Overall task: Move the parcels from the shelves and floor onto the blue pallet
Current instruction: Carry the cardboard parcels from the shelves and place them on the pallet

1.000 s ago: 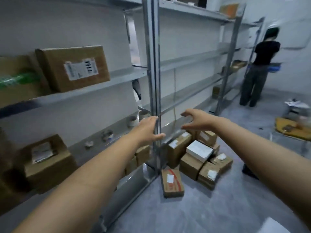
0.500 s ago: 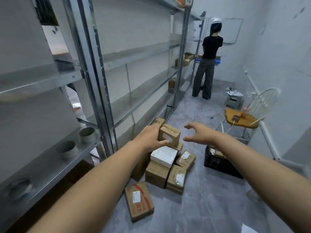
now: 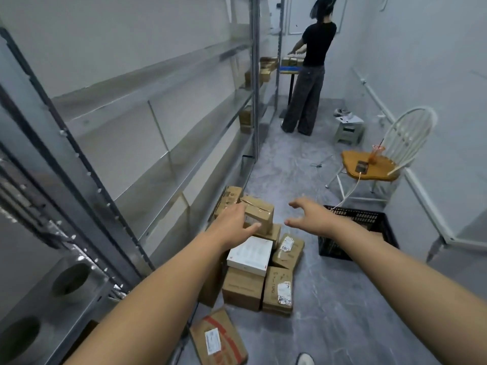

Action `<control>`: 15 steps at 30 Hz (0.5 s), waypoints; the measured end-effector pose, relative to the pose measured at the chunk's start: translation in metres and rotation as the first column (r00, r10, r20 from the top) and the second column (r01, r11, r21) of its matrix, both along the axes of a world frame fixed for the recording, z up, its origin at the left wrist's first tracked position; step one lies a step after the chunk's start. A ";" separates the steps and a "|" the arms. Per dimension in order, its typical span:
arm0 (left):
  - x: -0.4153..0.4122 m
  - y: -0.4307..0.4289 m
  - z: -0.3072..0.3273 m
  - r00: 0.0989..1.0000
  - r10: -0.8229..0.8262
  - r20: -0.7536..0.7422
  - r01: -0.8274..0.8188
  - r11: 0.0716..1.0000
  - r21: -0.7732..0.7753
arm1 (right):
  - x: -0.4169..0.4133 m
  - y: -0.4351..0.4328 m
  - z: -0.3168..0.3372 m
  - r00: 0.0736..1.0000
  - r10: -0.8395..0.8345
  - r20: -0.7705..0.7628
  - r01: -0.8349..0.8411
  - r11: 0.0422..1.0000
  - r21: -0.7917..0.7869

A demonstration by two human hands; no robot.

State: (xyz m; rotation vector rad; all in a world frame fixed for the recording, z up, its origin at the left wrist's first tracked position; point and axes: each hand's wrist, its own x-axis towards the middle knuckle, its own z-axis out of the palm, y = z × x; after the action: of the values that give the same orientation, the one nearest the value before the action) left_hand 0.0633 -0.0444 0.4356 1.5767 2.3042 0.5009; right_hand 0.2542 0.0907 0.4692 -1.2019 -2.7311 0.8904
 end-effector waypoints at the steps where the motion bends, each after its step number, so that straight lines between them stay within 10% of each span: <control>1: -0.007 0.015 -0.008 1.000 0.003 0.010 -0.003 1.000 -0.015 | -0.007 0.017 -0.006 1.000 -0.008 -0.009 0.008 1.000 -0.006; 15: -0.109 0.240 -0.150 0.982 0.176 0.075 -0.165 0.977 -0.134 | -0.133 0.271 -0.166 1.000 -0.024 0.012 0.026 0.977 -0.210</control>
State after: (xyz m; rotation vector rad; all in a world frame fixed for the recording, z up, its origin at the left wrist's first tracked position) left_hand -0.0453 0.1952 0.2856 1.2807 2.3672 0.4427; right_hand 0.1207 0.3618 0.3029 -1.2715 -2.6764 1.1984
